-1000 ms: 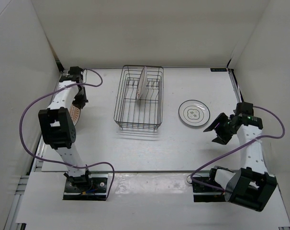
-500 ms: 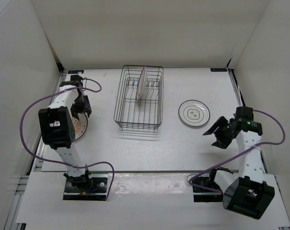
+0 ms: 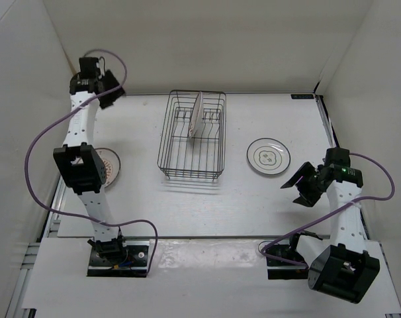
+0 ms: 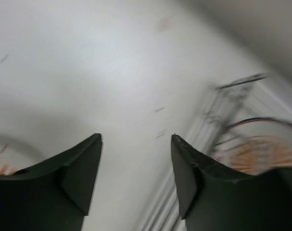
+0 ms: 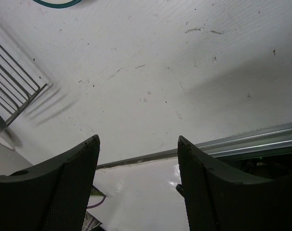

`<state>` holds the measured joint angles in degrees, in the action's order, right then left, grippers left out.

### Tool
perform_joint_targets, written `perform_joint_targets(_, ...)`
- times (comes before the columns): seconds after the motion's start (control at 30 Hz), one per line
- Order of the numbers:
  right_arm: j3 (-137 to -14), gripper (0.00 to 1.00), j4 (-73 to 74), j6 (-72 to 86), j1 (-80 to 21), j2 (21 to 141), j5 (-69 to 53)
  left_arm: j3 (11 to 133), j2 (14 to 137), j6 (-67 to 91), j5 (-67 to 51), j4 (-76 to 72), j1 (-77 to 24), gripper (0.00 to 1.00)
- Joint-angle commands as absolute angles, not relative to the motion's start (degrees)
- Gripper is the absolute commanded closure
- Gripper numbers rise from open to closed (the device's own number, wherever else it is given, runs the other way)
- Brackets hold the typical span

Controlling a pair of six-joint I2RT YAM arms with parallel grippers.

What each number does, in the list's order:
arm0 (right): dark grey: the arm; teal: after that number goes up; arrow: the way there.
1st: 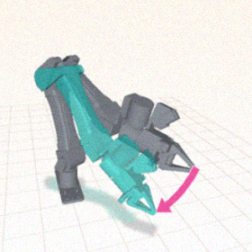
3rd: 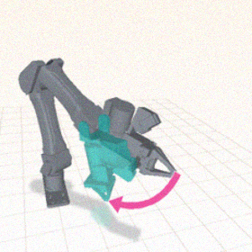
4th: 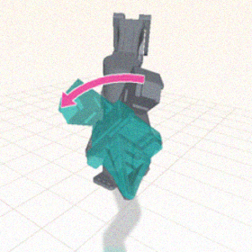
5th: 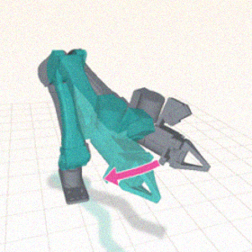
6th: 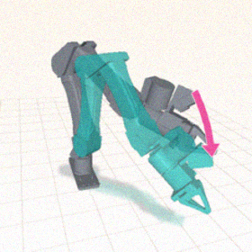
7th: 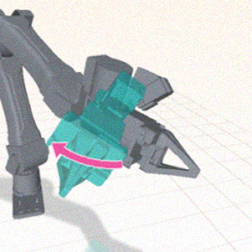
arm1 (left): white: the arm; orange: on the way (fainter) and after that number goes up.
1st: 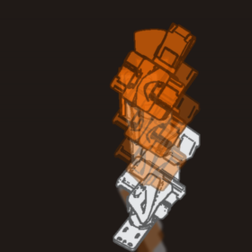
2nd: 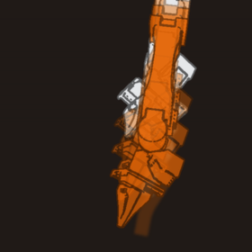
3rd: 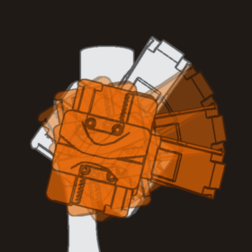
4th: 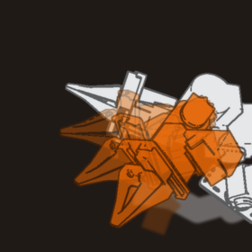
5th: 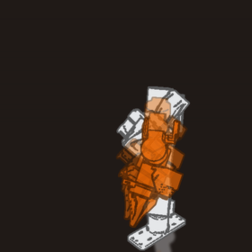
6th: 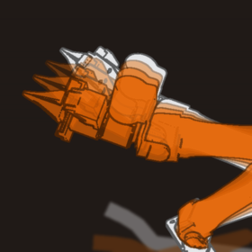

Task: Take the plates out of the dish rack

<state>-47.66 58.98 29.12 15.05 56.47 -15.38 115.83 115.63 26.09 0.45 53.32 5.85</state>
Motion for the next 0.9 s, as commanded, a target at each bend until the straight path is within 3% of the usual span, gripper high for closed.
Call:
perform_joint_targets(0.0, -48.3, 0.31, 60.0, 28.5, 15.4, 56.2, -16.3, 124.5, 115.7, 31.6, -19.6, 32.5, 1.2, 0.29)
perform_joint_targets(0.03, -47.8, 0.31, 60.0, 28.4, 15.3, 56.2, -16.9, 127.4, 118.2, 28.0, -24.0, 28.4, -1.6, 0.22)
perform_joint_targets(0.07, -47.4, 0.31, 59.7, 28.2, 15.4, 56.2, -17.0, 134.0, 120.2, 25.8, -26.2, 34.2, -9.2, 0.2)
perform_joint_targets(0.1, -46.9, 0.33, 59.5, 28.4, 15.3, 56.1, -17.2, 134.5, 121.9, 24.4, -26.6, 35.7, -10.1, 0.2)
perform_joint_targets(0.27, -49.3, 0.34, 62.8, 26.1, 15.2, 58.1, -19.7, 113.0, 116.1, 26.1, -28.4, 24.6, -15.6, 0.2)
perform_joint_targets(0.6, -47.8, 0.34, 65.1, 24.3, 15.4, 55.3, -19.1, 107.7, 115.3, 23.3, -28.6, 25.7, -20.3, 0.19)
perform_joint_targets(0.87, -49.7, 0.34, 68.8, 22.2, 15.3, 54.4, -17.8, 108.2, 118.2, 24.1, -29.7, 27.9, -20.3, 0.51)
